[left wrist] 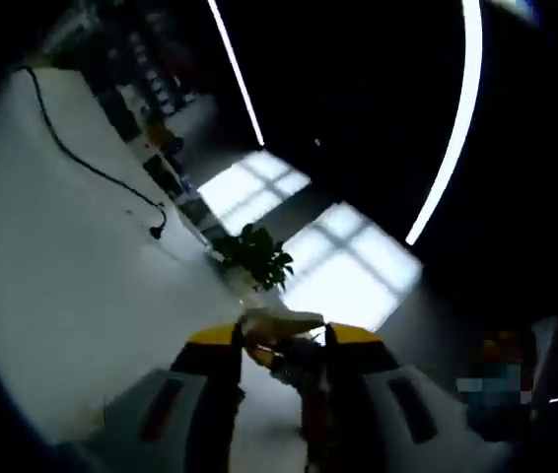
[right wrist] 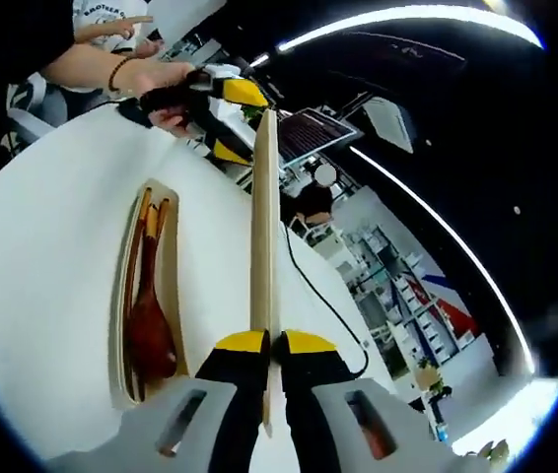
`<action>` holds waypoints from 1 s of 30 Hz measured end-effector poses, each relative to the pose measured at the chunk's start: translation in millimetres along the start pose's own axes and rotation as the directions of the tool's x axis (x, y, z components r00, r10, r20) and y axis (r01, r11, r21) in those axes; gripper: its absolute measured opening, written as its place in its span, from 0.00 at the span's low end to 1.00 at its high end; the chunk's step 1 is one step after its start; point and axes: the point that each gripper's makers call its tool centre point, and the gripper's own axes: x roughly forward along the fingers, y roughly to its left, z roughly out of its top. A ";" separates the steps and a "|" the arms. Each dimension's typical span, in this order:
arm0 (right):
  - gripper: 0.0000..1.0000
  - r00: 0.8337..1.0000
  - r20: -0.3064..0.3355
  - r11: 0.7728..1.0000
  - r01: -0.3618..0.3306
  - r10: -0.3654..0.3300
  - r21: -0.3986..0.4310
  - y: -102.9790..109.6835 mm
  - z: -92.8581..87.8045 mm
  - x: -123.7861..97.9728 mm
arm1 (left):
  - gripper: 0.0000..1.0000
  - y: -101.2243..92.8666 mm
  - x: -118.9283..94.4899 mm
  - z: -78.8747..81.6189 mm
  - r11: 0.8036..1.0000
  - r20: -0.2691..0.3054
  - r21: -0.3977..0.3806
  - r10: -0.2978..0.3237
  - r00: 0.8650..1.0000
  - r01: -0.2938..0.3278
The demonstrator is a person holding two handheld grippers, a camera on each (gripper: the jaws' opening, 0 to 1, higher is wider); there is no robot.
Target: Arrange the utensils inside the cutlery case until each visible utensil rests in its matching compartment.
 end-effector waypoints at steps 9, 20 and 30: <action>0.03 0.990 -0.037 0.967 0.123 -0.134 -0.222 -11.8 4.8 -9.2 | 0.41 -1.5 4.4 2.7 0.995 0.043 -0.102 -0.014 0.999 0.019; 0.03 0.977 -0.002 0.909 0.197 -0.213 -0.367 -15.2 21.0 -18.3 | 0.24 12.9 0.2 9.9 0.969 0.035 -0.246 0.023 0.999 -0.014; 0.05 0.969 0.059 0.832 0.235 -0.239 -0.503 -1.0 33.9 -41.4 | 0.09 24.0 -7.1 23.1 0.950 0.028 -0.312 0.034 0.999 -0.023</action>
